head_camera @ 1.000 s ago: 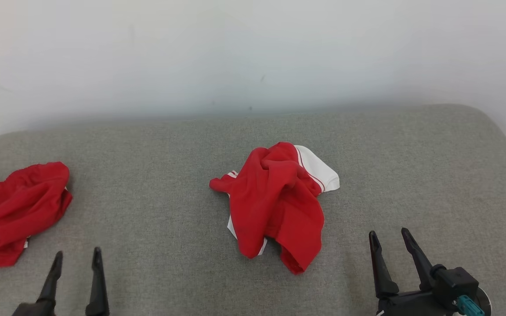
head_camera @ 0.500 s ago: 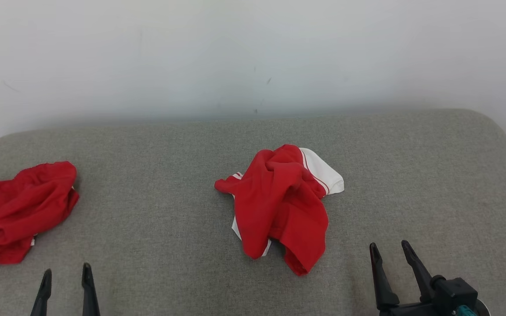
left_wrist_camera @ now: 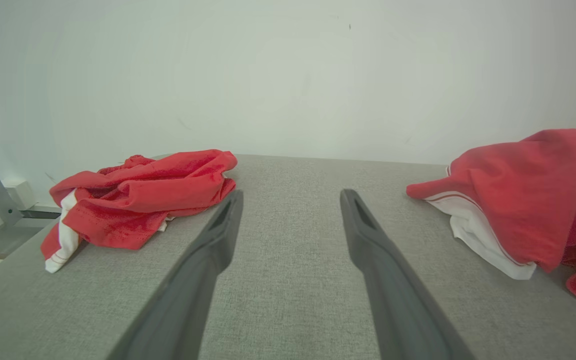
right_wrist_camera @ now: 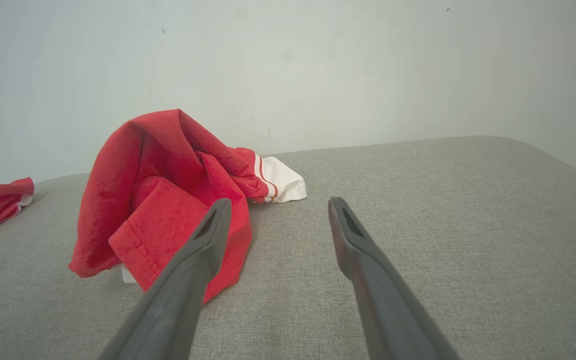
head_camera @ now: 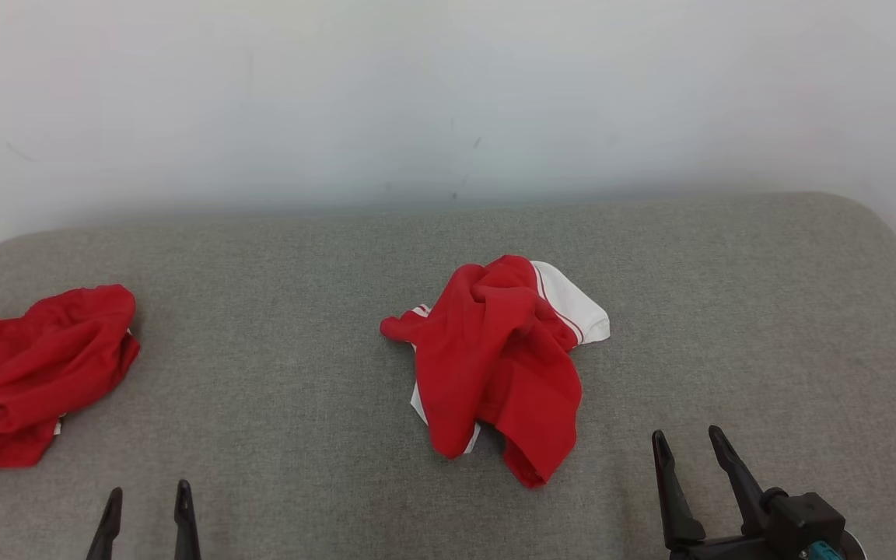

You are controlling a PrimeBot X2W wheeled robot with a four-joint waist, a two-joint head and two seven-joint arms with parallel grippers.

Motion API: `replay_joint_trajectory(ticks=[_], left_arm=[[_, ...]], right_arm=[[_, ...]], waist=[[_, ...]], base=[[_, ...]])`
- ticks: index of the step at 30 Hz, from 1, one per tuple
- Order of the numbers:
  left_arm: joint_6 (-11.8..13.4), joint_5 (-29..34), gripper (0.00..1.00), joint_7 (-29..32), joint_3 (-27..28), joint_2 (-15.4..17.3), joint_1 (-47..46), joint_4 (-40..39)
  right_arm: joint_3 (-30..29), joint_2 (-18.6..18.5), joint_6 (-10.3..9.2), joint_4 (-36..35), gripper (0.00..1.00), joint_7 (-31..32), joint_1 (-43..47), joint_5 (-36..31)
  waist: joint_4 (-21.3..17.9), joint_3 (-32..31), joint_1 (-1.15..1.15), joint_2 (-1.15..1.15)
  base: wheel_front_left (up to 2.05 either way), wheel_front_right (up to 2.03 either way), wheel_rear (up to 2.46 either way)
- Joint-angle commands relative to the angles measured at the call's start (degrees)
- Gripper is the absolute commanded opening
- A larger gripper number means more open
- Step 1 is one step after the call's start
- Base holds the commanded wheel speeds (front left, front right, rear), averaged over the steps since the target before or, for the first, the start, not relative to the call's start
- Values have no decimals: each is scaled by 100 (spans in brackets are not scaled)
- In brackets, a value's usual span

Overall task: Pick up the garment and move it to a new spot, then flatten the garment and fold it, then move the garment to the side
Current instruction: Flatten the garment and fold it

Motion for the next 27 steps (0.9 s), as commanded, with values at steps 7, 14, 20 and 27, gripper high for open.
replay_joint_trajectory(ticks=[7,14,20,27], left_arm=[[-76,179,100,-30,-134,53,-28,137],[-47,350,100,-30,-118,139,-66,381],[-61,438,100,-30,-143,146,-106,457],[-78,466,100,-31,-233,219,-151,496]], right_arm=[[-10,-9,-12,-38,100,-14,45,-23],[-14,-10,-12,-37,100,-14,66,-43],[2,-10,-12,-35,100,-14,59,-15],[14,-10,-12,-39,100,-14,41,32]], waist=[[-34,-15,0,0],[-15,-32,0,0],[-3,-41,0,0],[1,-33,0,0]], base=[[0,0,0],[0,0,0],[0,0,0],[0,0,0]])
